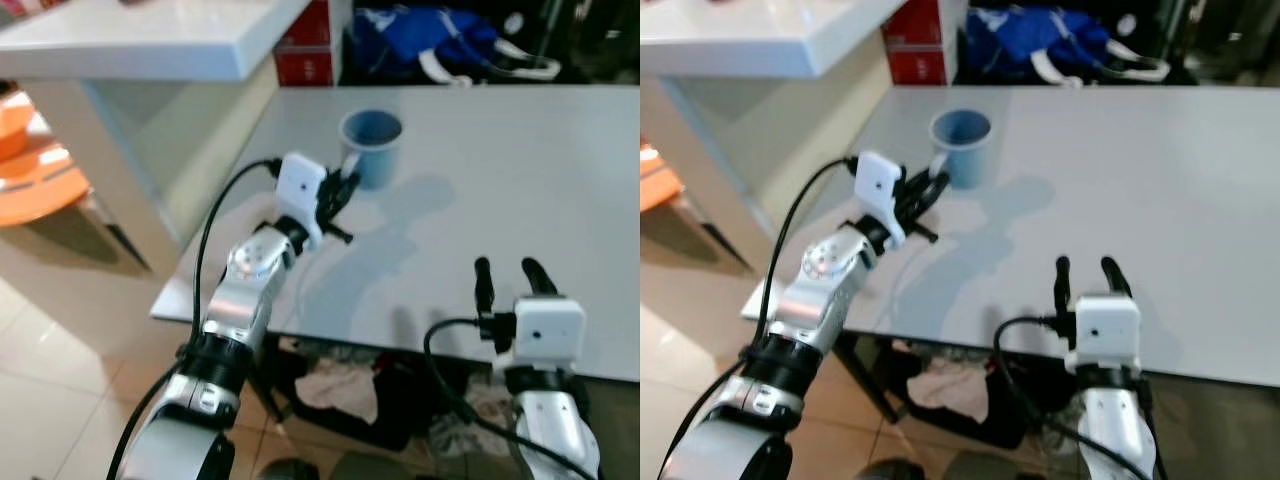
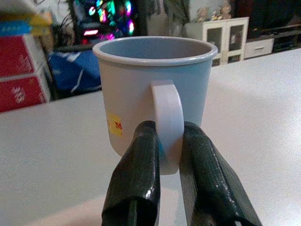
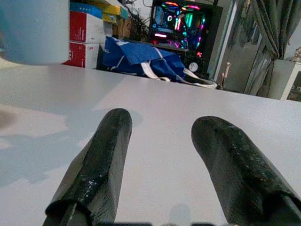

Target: Setting the table

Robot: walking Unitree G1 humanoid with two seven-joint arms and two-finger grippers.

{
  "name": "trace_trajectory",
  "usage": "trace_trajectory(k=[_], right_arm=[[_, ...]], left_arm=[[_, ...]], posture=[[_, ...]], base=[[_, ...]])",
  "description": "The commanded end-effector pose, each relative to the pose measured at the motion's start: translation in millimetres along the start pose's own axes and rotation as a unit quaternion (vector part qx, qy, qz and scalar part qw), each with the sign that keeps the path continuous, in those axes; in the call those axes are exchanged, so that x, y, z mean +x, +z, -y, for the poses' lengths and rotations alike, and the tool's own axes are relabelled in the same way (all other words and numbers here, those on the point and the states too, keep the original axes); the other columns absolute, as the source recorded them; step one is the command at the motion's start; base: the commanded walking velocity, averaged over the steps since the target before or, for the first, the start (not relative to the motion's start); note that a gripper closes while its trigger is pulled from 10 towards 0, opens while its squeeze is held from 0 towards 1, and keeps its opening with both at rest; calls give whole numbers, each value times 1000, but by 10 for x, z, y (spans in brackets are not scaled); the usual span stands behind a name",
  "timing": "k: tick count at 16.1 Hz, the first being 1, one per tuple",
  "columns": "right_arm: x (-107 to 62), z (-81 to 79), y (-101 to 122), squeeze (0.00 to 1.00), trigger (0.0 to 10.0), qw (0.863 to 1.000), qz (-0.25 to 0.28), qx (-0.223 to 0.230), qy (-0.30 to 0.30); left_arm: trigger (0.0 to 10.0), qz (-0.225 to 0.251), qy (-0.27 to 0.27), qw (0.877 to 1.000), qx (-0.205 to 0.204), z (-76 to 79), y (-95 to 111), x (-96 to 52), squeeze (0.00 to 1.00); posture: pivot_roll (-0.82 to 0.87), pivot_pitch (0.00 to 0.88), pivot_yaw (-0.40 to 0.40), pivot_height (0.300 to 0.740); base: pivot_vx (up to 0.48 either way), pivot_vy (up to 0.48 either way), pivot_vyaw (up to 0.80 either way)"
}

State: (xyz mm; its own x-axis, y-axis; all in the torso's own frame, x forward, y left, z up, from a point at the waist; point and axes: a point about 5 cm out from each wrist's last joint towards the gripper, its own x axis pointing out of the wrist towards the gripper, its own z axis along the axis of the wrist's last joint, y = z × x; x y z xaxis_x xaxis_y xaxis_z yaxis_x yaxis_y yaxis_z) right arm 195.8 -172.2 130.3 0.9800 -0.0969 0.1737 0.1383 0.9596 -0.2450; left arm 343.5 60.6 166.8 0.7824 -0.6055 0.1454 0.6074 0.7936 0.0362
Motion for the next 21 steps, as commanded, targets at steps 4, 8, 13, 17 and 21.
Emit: trace_trajectory(k=[4, 8, 13, 17, 21], right_arm=[[-9, 11, 29, 0, 10000, 1000, 2, -2, -3], [-24, 23, 32, 0, 10000, 1000, 0, -5, -1], [-48, 12, 32, 0, 10000, 1000, -4, -5, 0], [-48, 13, 30, 0, 10000, 1000, -6, -5, 1], [-45, 14, 27, 0, 10000, 1000, -8, -5, 2]], left_arm=[[0, -24, -1, 999, -43, 67, -117, 72, 0], [0, -54, 11, 997, -59, 29, -217, 62, 0], [10000, -92, 21, 995, -42, 39, -340, 34, 0], [10000, -122, 15, 992, -20, 51, -421, 15, 0], [10000, -147, 11, 989, -18, 66, -497, -10, 1000]], posture=[[-95, 0, 114, 707], [-104, 0, 112, 707], [-104, 0, 115, 707], [-104, 0, 114, 707], [-104, 0, 114, 707]], base=[[0, 0, 0], [0, 0, 0], [0, 0, 0], [0, 0, 0], [0, 0, 0]])
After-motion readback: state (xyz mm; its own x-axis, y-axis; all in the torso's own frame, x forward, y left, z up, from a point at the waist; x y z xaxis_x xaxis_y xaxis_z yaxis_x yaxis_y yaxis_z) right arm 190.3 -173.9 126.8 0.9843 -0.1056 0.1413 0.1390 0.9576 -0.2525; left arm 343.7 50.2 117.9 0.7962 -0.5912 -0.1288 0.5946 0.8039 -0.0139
